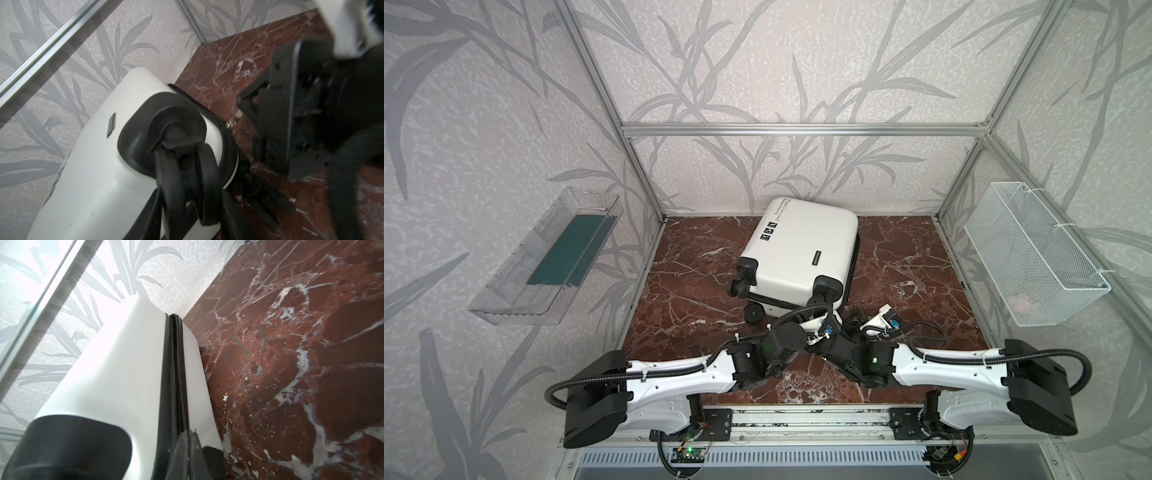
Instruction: Pack the luggage
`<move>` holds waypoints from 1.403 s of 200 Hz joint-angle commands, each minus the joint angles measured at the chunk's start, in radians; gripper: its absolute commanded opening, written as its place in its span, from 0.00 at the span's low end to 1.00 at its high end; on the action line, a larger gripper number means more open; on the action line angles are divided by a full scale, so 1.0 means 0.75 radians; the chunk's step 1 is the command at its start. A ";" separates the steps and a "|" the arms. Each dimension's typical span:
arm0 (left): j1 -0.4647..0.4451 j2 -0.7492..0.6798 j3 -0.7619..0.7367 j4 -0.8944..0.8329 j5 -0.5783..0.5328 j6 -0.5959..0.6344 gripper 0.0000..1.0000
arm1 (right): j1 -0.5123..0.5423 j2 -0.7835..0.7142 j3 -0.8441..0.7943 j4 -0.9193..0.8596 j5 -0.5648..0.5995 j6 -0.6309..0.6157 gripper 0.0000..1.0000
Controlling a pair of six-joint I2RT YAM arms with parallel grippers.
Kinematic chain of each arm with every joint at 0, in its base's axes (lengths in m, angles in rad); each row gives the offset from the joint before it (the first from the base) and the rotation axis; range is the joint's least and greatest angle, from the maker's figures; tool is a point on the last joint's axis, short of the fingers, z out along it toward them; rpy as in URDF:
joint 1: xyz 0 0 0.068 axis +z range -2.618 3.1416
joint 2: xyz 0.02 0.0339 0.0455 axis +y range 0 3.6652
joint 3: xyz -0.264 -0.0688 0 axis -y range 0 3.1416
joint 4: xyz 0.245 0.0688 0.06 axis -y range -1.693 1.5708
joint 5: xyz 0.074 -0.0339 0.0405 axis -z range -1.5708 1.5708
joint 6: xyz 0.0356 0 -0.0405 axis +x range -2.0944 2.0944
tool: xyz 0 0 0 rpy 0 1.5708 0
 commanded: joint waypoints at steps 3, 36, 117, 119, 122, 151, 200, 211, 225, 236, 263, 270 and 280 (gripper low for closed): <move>-0.025 -0.025 0.124 0.314 -0.018 -0.064 0.00 | 0.014 0.272 0.003 -1.213 0.572 0.917 0.00; -0.021 -0.052 0.115 0.311 -0.052 -0.047 0.00 | 0.028 0.163 -0.064 -1.276 0.575 0.917 0.00; 0.005 -0.073 0.109 0.287 -0.108 -0.065 0.10 | 0.207 0.116 -0.037 -1.497 0.574 0.918 0.46; 0.005 -0.076 0.110 0.284 -0.109 -0.066 0.12 | 0.212 0.117 -0.037 -1.499 0.575 0.919 0.47; 0.007 -0.080 0.110 0.282 -0.110 -0.067 0.15 | 0.215 0.117 -0.036 -1.502 0.574 0.919 0.48; 0.019 -0.126 0.113 0.247 -0.125 -0.083 0.47 | 0.242 0.117 -0.017 -1.537 0.573 0.919 0.53; 0.057 -0.189 0.118 0.194 -0.155 -0.134 0.86 | 0.273 0.187 0.062 -1.569 0.571 0.922 0.56; 0.070 -0.204 0.124 0.181 -0.154 -0.152 0.90 | 0.287 0.226 0.098 -1.564 0.571 0.921 0.56; 0.093 -0.224 0.131 0.149 -0.150 -0.180 0.93 | 0.299 0.292 0.151 -1.574 0.571 0.921 0.57; 0.115 -0.245 0.138 0.120 -0.142 -0.206 0.95 | 0.309 0.333 0.197 -1.583 0.570 0.921 0.58; 0.179 -0.293 0.165 0.024 -0.143 -0.287 0.98 | 0.316 0.399 0.319 -1.650 0.573 0.921 0.61; 0.200 -0.301 0.174 -0.002 -0.150 -0.309 0.99 | 0.316 0.445 0.353 -1.675 0.573 0.921 0.62; 0.231 -0.319 0.190 -0.053 -0.153 -0.351 0.99 | 0.318 0.487 0.402 -1.706 0.573 0.921 0.62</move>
